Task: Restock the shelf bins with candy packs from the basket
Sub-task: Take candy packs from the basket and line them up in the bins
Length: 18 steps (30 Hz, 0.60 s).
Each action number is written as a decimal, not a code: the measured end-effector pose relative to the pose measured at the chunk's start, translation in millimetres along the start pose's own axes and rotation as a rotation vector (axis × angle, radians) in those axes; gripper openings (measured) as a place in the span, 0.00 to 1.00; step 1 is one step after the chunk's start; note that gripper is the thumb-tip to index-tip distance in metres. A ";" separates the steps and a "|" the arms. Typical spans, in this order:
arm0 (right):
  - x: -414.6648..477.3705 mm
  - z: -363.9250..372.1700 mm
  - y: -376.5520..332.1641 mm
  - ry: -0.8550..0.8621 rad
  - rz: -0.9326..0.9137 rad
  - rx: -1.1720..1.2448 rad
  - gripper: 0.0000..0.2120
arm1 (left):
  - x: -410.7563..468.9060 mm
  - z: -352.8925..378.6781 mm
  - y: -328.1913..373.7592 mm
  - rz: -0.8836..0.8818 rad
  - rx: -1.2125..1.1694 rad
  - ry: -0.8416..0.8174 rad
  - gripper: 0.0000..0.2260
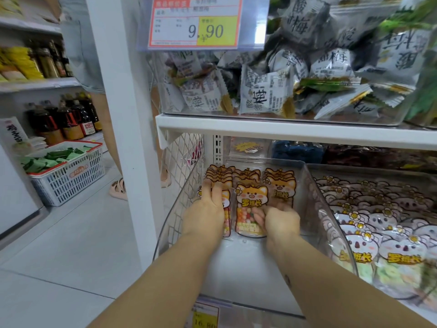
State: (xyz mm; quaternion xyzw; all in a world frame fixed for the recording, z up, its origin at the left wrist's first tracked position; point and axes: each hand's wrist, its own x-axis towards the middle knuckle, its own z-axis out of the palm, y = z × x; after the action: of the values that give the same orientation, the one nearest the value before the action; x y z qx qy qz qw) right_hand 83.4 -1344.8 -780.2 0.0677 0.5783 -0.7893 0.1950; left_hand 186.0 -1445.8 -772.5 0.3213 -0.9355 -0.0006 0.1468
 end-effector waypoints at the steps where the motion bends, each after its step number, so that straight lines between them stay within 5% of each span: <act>1: -0.1 1.0 0.7 -0.007 0.016 -0.020 0.16 | -0.2 -0.6 0.3 0.000 0.003 -0.002 0.33; 7: 6.3 -0.3 9.0 0.116 -0.058 -0.119 0.08 | -1.5 -2.0 1.9 0.004 0.032 -0.017 0.36; 18: 4.6 -1.8 4.2 0.000 -0.022 -0.082 0.15 | 0.3 1.1 0.0 0.017 0.006 -0.017 0.40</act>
State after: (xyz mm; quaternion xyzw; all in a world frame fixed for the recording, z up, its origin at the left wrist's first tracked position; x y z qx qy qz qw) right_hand 80.5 -1345.3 -786.0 0.0532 0.6106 -0.7671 0.1892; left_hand 185.5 -1446.1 -773.5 0.3136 -0.9395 0.0008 0.1377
